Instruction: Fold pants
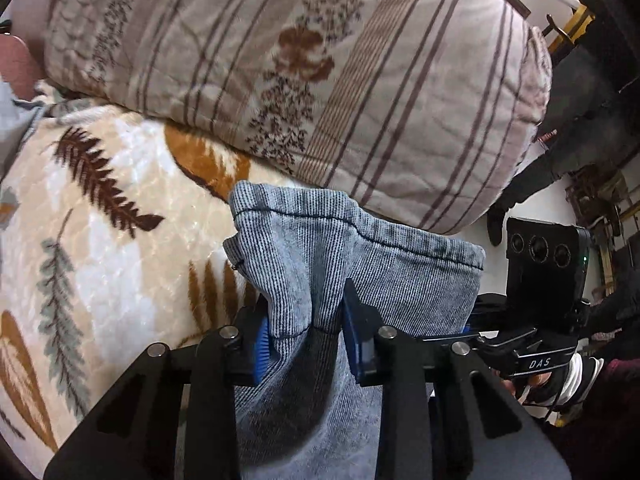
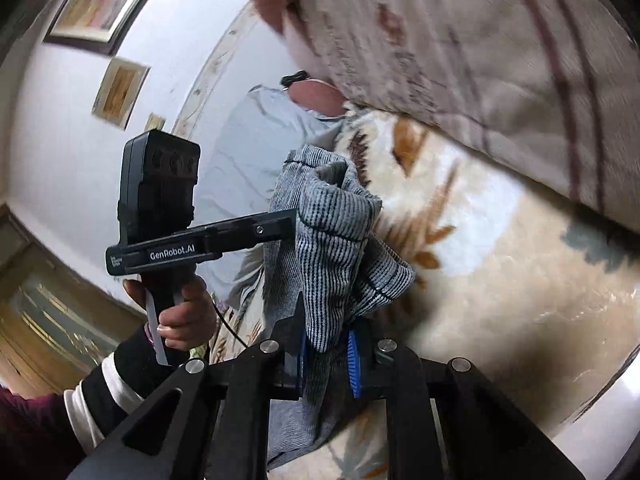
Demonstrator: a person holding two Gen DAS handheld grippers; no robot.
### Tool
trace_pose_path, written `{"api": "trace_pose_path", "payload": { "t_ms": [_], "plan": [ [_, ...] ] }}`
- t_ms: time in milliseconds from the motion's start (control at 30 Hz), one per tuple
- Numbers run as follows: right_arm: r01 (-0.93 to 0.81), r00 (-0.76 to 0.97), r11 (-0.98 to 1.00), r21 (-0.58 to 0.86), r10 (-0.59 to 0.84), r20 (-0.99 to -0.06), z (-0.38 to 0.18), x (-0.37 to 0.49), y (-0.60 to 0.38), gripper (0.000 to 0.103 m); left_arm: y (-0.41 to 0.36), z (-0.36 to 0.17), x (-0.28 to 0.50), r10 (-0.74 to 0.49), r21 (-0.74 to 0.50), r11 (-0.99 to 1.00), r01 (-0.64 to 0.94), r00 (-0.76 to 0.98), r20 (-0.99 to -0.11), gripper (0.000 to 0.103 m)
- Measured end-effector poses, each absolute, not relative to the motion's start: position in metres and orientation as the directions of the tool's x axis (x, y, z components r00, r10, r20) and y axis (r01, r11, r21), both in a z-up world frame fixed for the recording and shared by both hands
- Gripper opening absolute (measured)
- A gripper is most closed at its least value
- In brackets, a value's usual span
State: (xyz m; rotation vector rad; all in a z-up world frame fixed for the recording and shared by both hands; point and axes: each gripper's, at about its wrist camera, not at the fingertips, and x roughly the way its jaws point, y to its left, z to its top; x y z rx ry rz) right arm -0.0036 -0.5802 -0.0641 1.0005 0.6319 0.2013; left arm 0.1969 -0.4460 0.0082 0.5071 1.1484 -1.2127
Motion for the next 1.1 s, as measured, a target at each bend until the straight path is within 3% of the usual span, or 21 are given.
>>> {"api": "trace_pose_path", "payload": {
  "t_ms": [433,1100],
  "plan": [
    [0.022,0.787,0.661,0.750,0.451,-0.421,-0.002,0.000,-0.525,0.015,-0.410,0.053,0.184,-0.503,-0.219,0.437,0.872,0.036,-0.863,0.028],
    [-0.158,0.639,0.818,0.554,0.512,-0.574,0.021,0.014,-0.384,0.015,-0.284,0.033,0.171,-0.444,-0.189,0.581,0.792,0.114,-0.889,0.028]
  ]
}}
